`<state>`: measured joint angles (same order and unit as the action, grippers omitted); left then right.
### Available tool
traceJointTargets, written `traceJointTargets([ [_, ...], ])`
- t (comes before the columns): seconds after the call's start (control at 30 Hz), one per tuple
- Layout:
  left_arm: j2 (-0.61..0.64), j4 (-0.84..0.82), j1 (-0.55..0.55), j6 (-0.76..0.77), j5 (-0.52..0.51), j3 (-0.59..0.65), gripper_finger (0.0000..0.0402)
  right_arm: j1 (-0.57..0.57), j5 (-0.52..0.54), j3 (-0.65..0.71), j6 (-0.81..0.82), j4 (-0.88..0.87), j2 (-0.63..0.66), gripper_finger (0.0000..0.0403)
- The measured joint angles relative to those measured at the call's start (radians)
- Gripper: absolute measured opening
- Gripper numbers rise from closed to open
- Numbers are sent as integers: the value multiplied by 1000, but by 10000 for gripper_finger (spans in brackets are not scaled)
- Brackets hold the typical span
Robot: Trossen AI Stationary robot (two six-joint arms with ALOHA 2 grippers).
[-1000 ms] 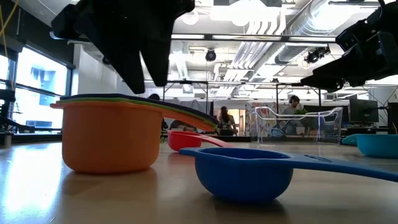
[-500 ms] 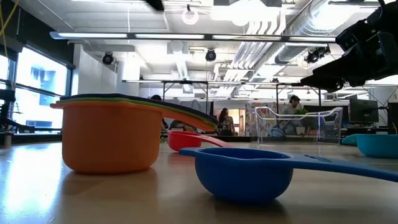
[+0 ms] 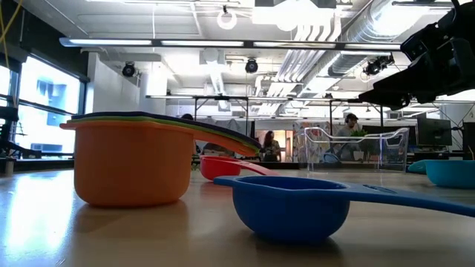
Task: Nest measuring cups in basket
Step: Stack the violet measuring cup on top of the green measuring cup
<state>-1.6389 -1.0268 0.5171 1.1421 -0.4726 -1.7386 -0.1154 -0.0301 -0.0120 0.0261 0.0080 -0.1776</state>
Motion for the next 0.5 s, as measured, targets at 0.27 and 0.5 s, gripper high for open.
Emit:
traceJointTargets([
  [0.27,81,0,0,-29,-39,0,115,0,0,0,0,0,0,286],
  [0.5,129,-1,0,-28,-40,0,115,0,0,0,0,0,0,286],
])
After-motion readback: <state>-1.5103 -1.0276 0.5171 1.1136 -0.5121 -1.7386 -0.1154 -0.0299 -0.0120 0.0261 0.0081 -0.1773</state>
